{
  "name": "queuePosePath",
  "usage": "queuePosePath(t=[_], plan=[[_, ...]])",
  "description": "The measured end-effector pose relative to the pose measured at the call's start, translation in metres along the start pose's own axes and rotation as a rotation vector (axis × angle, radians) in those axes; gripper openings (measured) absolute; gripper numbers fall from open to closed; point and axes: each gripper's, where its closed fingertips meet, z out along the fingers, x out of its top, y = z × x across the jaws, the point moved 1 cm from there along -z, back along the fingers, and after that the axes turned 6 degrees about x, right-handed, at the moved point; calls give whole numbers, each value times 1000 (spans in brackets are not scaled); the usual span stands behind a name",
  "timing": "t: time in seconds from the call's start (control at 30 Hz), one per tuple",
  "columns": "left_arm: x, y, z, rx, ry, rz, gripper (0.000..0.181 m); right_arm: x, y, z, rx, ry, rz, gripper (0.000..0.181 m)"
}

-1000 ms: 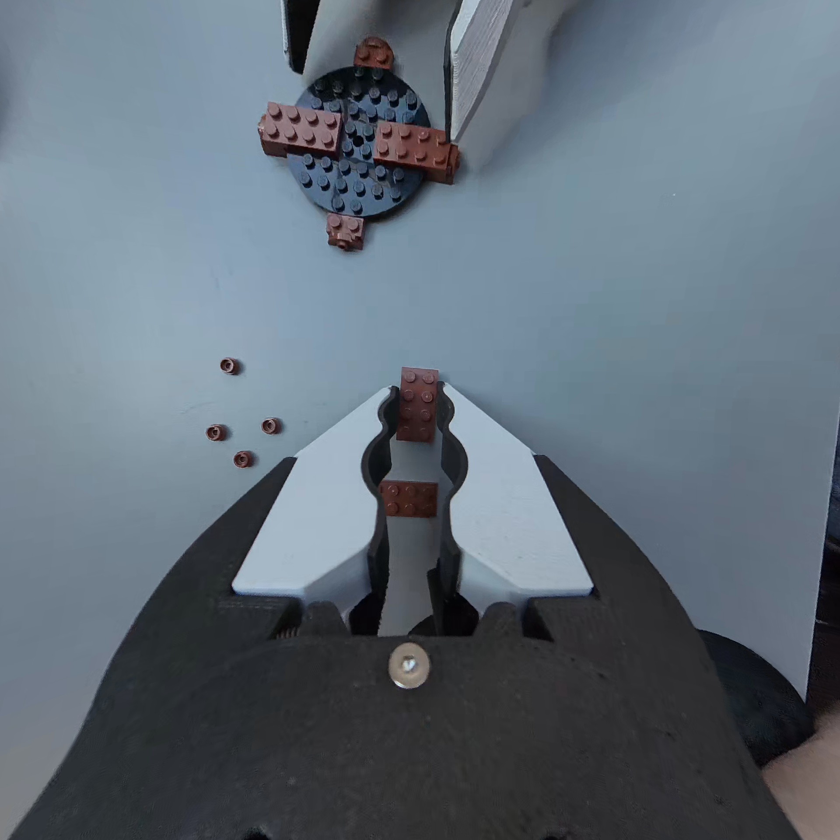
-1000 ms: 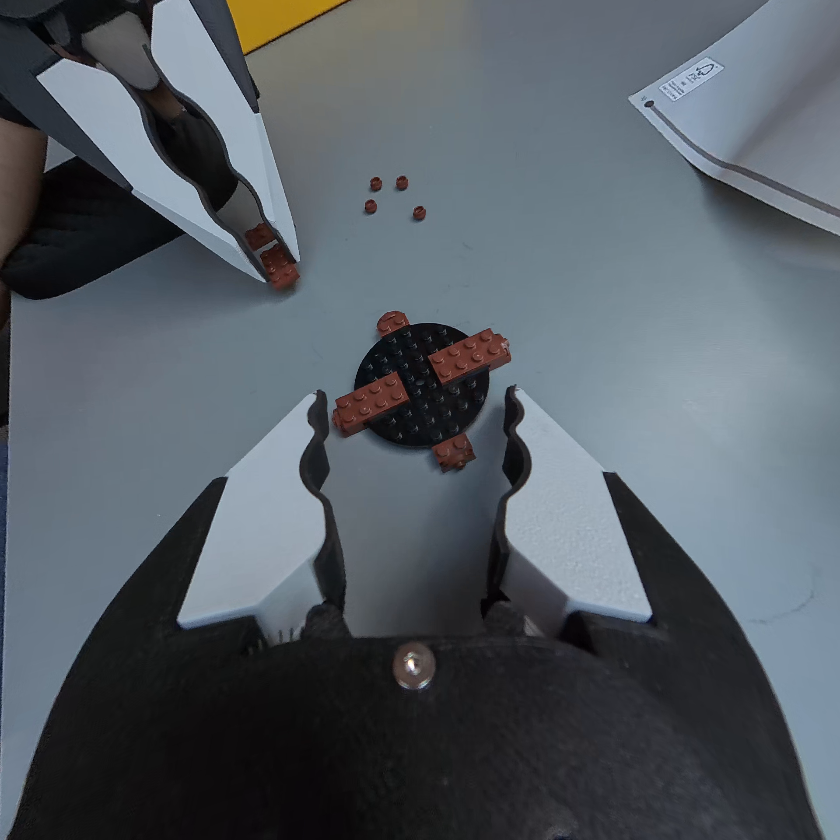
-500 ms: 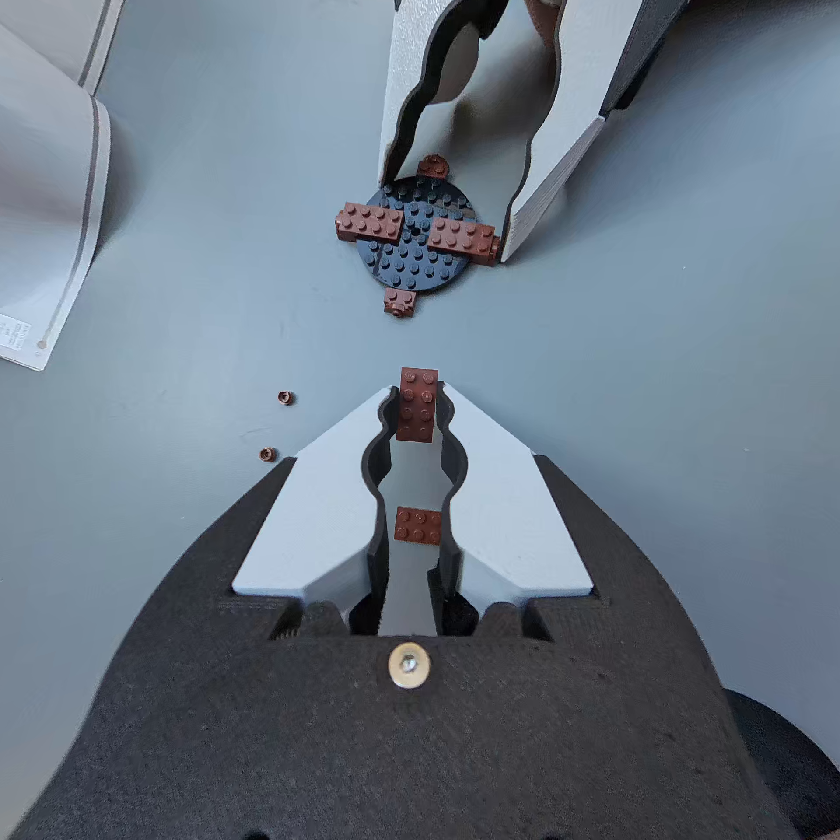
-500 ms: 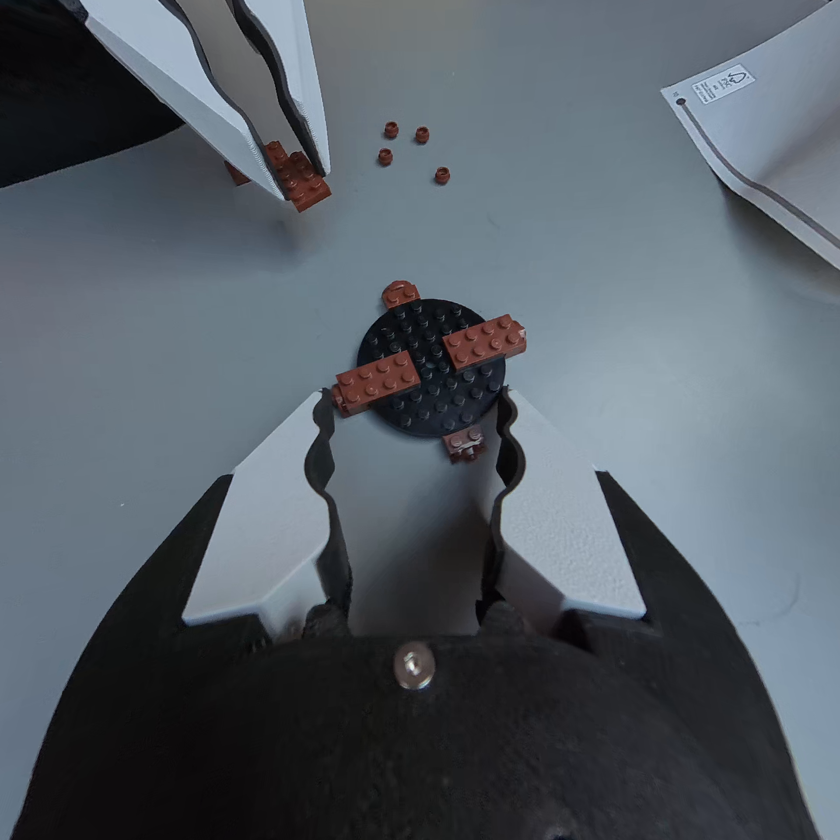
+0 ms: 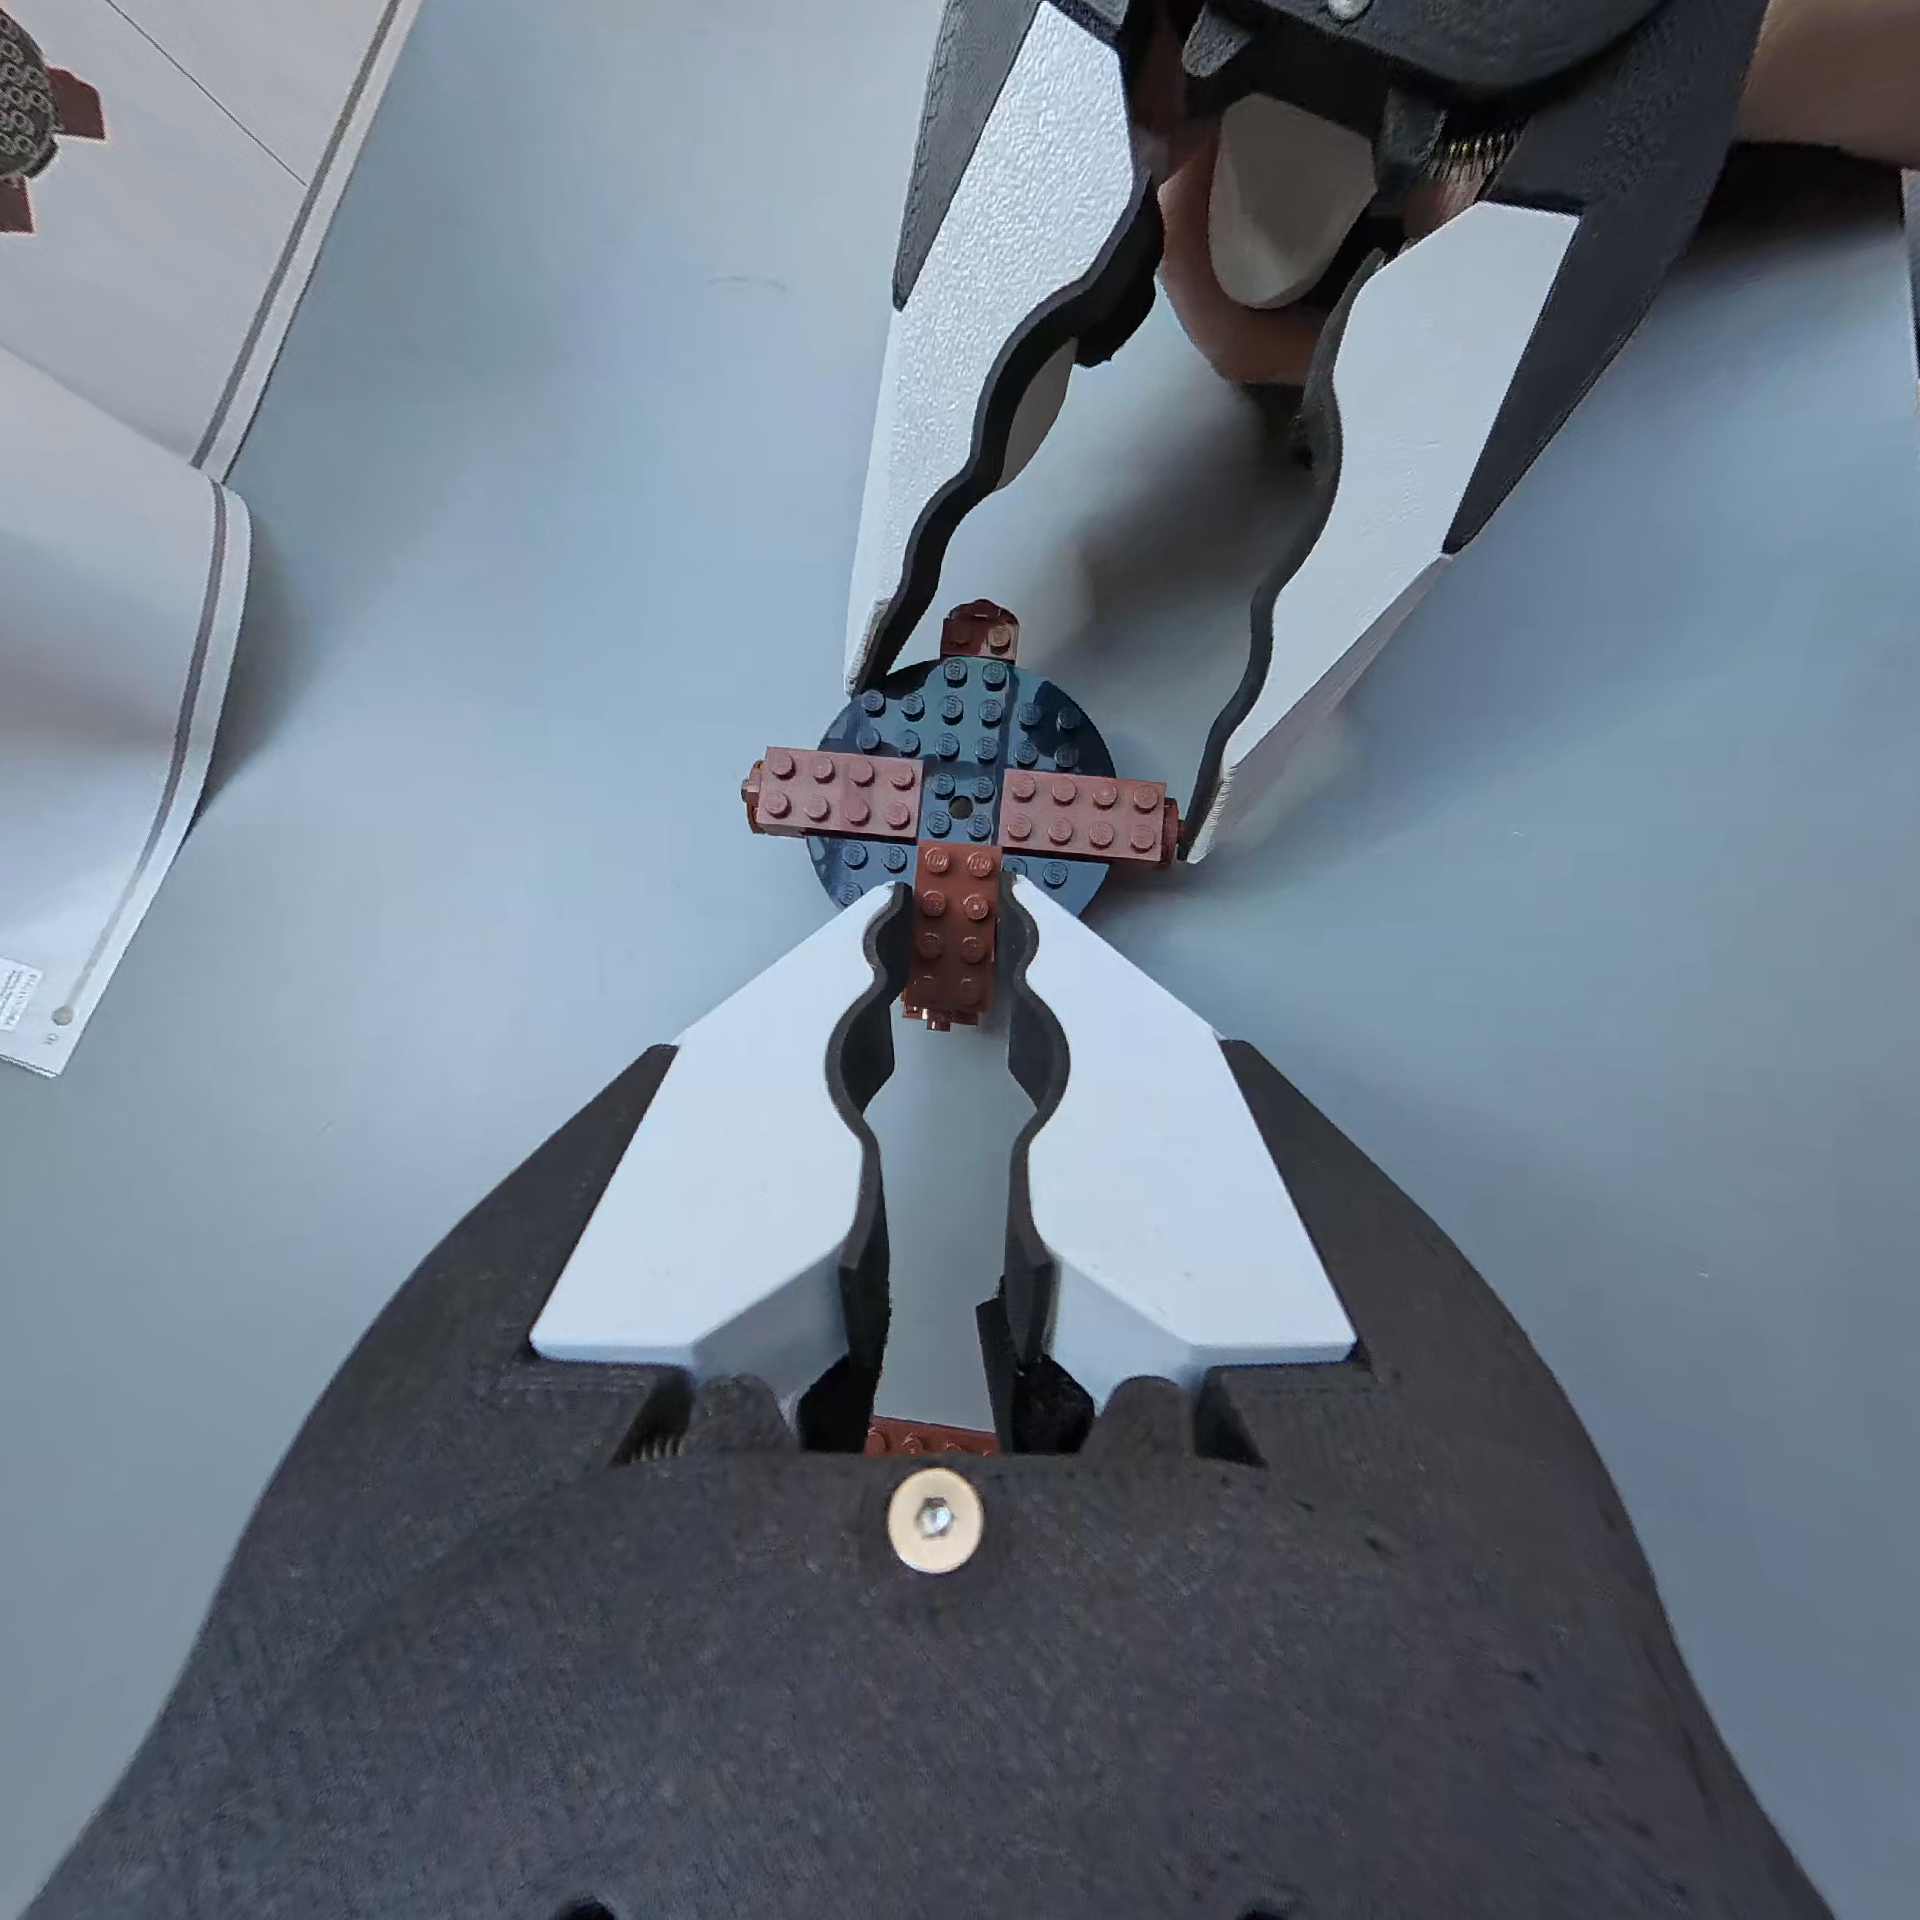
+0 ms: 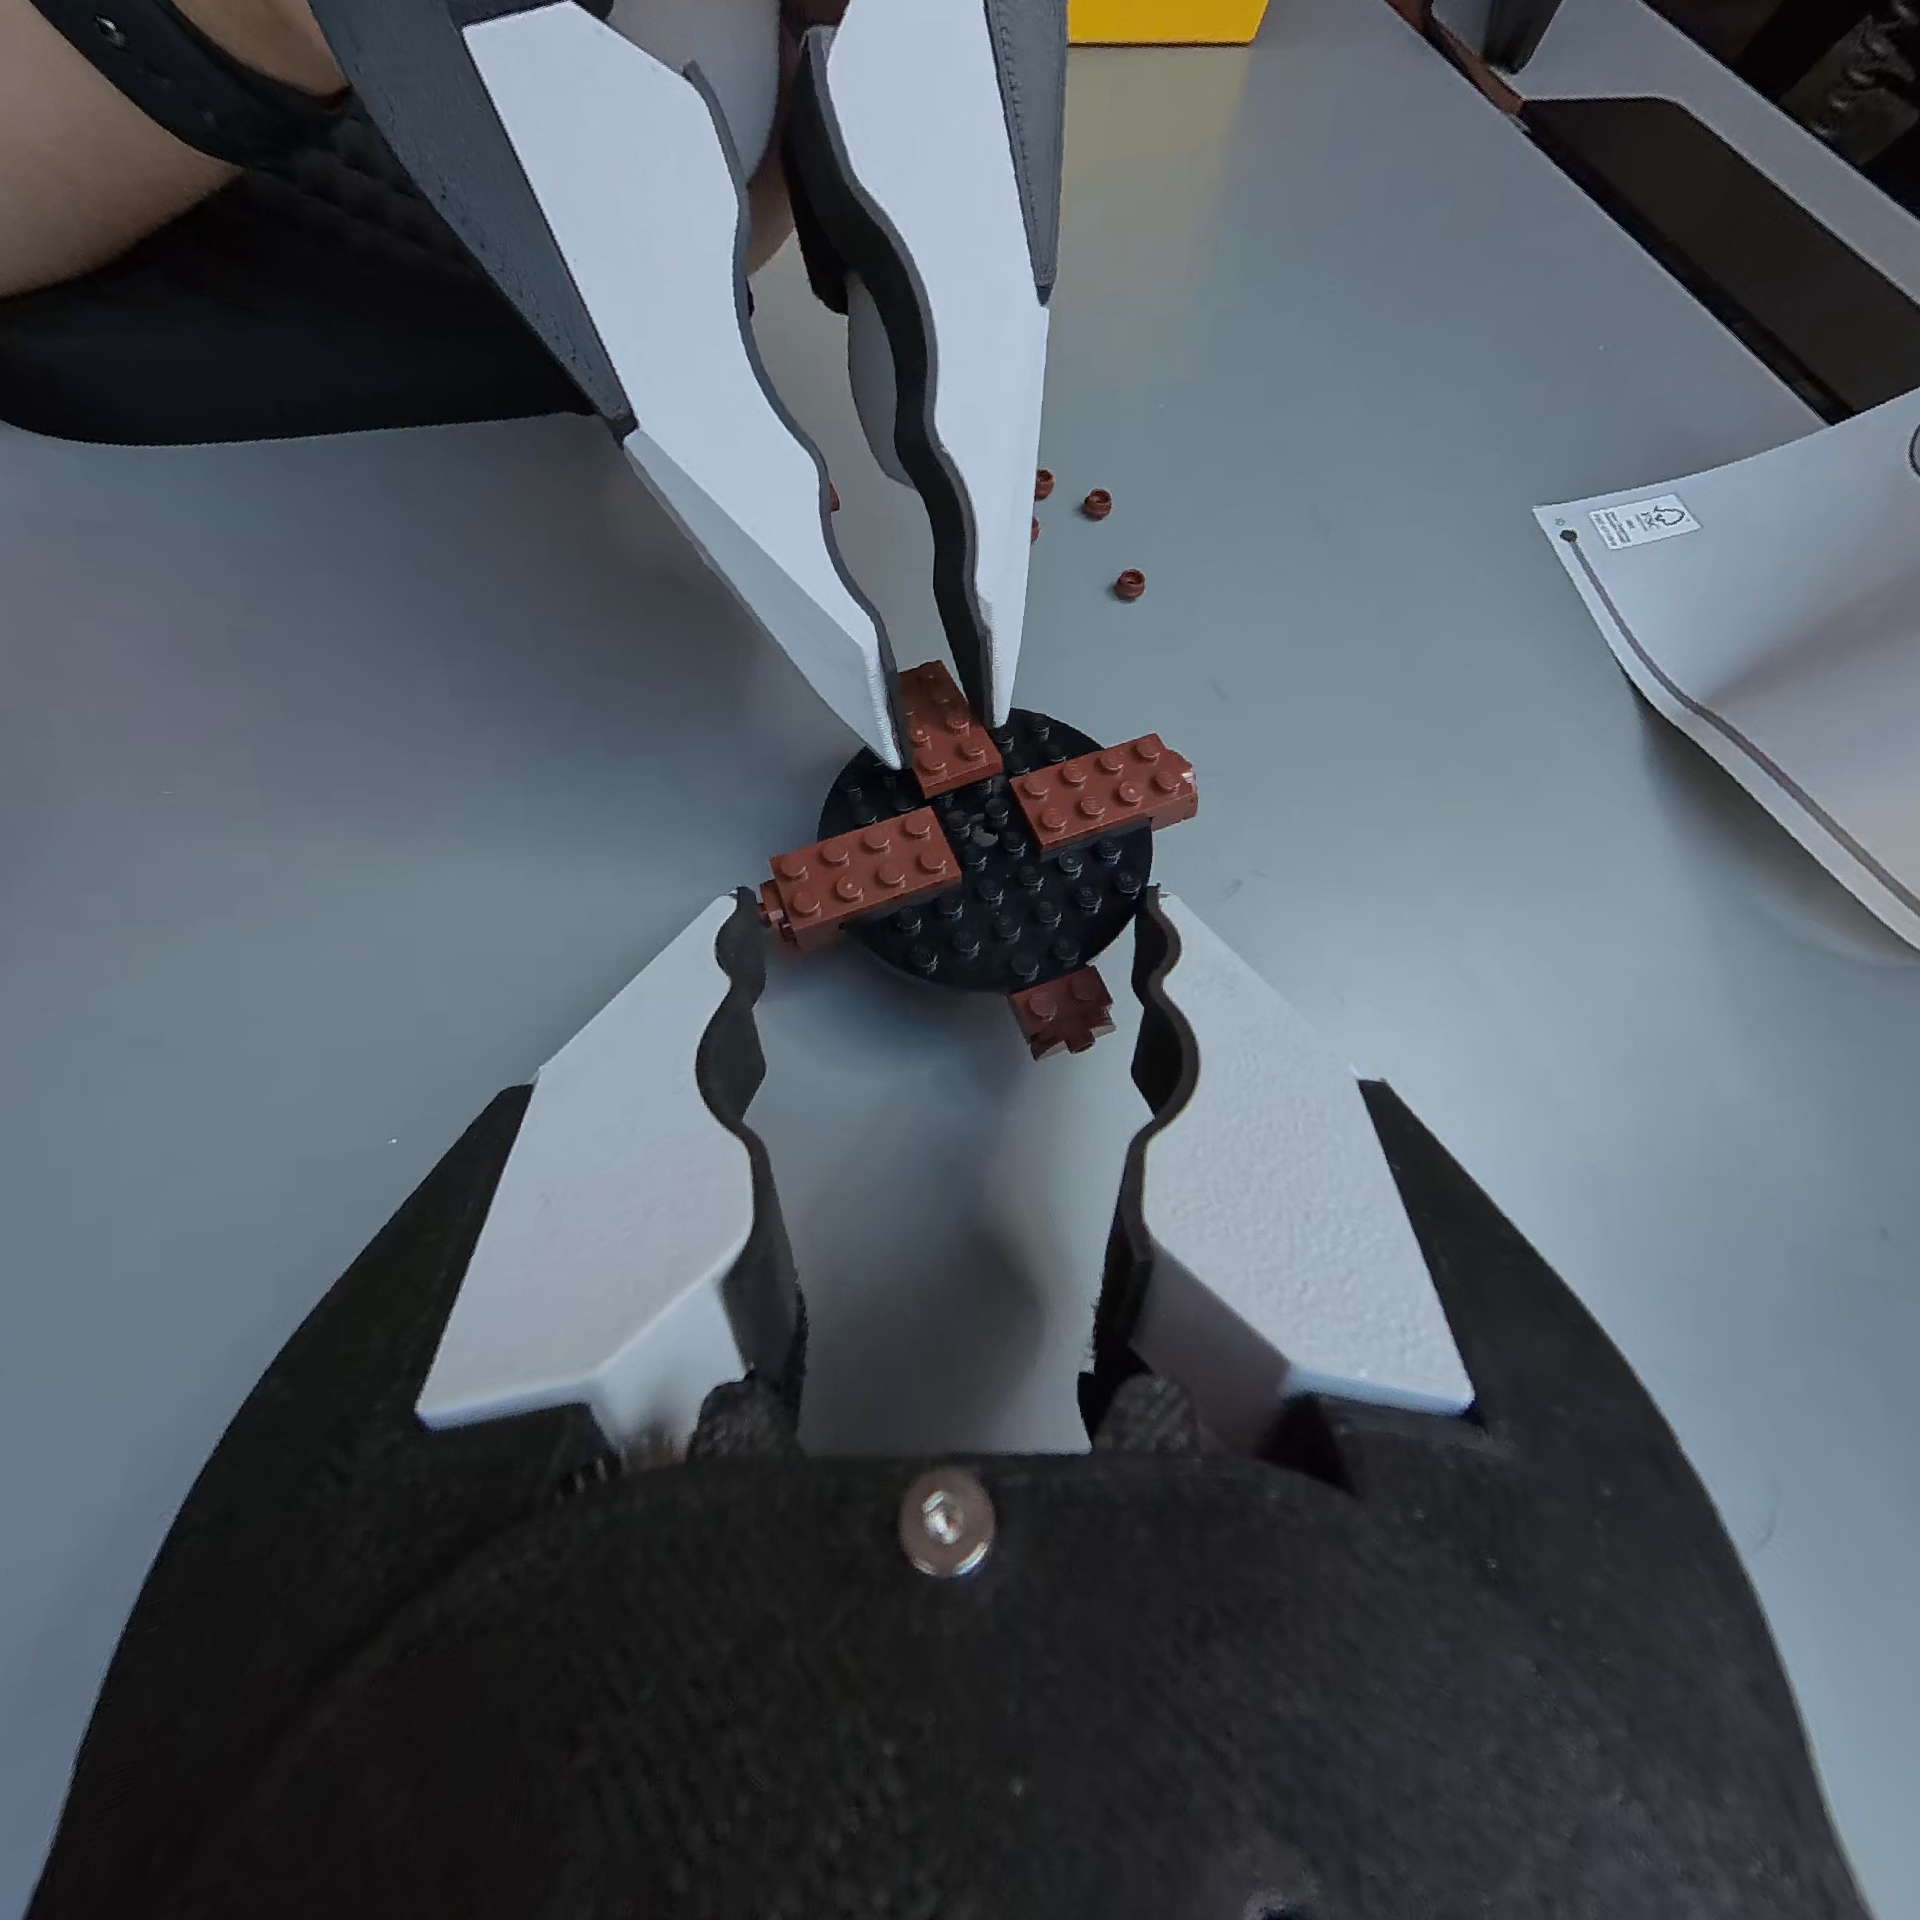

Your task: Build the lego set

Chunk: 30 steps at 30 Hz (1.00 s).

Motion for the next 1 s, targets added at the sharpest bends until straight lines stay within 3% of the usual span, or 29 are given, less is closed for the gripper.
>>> queuePosePath(t=[0.03,0.23,0.37,0.57,0.63,0.7,0.83,1.0], plan=[[0,0,0,-2,-1,-2,14,0,-1,0,6,1,6,71],[6,2,-5,-22,25,-36,16,9,-6,-2,49,59,29,71],[13,-8,-22,-9,89,-101,28,13,-3,-6,48,95,49,71],[24,-29,-53,-136,279,-438,31,18,0,-13,16,128,17,72],[27,-33,-55,-198,317,-531,41,17,2,-15,6,124,11,72],[33,-28,-57,-223,353,-473,42,15,3,-17,6,123,19,72],[33,-15,-45,23,292,-93,36,15,8,-25,1,143,45,72],[35,-7,-28,54,255,-39,36,17,12,-32,-7,174,60,71]])
